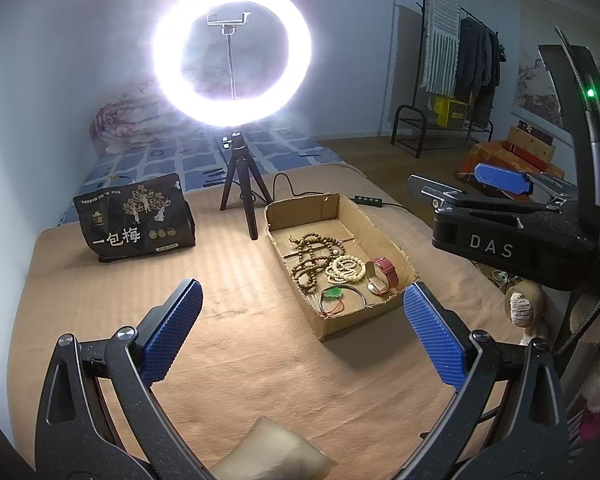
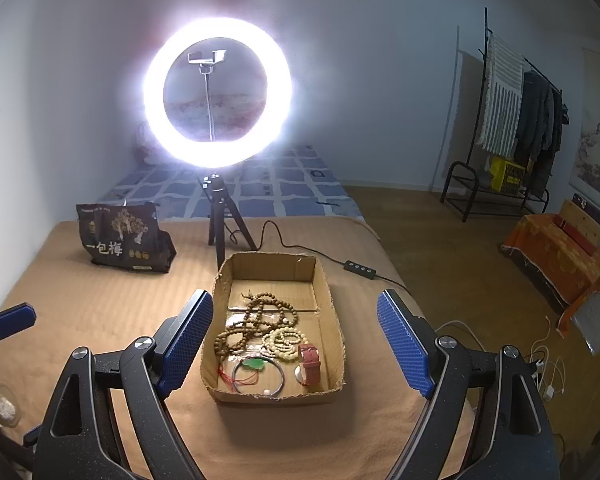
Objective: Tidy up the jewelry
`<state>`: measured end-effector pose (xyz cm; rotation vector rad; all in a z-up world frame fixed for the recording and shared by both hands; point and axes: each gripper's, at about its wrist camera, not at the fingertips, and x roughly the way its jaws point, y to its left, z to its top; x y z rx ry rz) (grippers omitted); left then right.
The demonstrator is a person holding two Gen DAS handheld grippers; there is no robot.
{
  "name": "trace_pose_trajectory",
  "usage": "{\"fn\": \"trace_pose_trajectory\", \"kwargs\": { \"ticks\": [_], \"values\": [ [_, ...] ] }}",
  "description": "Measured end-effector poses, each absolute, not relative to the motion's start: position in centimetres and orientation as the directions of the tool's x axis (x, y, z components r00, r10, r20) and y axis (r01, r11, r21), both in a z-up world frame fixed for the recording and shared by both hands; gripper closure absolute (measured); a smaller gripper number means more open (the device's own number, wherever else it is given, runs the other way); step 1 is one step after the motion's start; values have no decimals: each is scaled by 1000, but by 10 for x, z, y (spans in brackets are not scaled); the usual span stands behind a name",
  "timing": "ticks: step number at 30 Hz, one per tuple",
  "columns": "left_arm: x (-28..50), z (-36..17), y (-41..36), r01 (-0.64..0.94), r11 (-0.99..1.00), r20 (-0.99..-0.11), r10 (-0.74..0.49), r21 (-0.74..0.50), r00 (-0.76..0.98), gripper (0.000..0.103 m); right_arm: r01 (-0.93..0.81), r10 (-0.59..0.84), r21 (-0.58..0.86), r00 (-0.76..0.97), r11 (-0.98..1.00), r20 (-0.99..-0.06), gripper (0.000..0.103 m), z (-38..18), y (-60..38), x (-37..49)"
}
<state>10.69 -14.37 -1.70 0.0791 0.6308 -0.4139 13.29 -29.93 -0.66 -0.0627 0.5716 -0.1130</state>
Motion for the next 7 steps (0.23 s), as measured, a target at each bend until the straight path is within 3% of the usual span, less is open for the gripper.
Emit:
{"fn": "trace_pose_trajectory", "kwargs": {
  "ticks": [7],
  "values": [
    [105,-15,-141,382,924,-557,-324,-13,765,1,78,-121,-102,831,992,-543,19,-7,-299,133]
  ]
}}
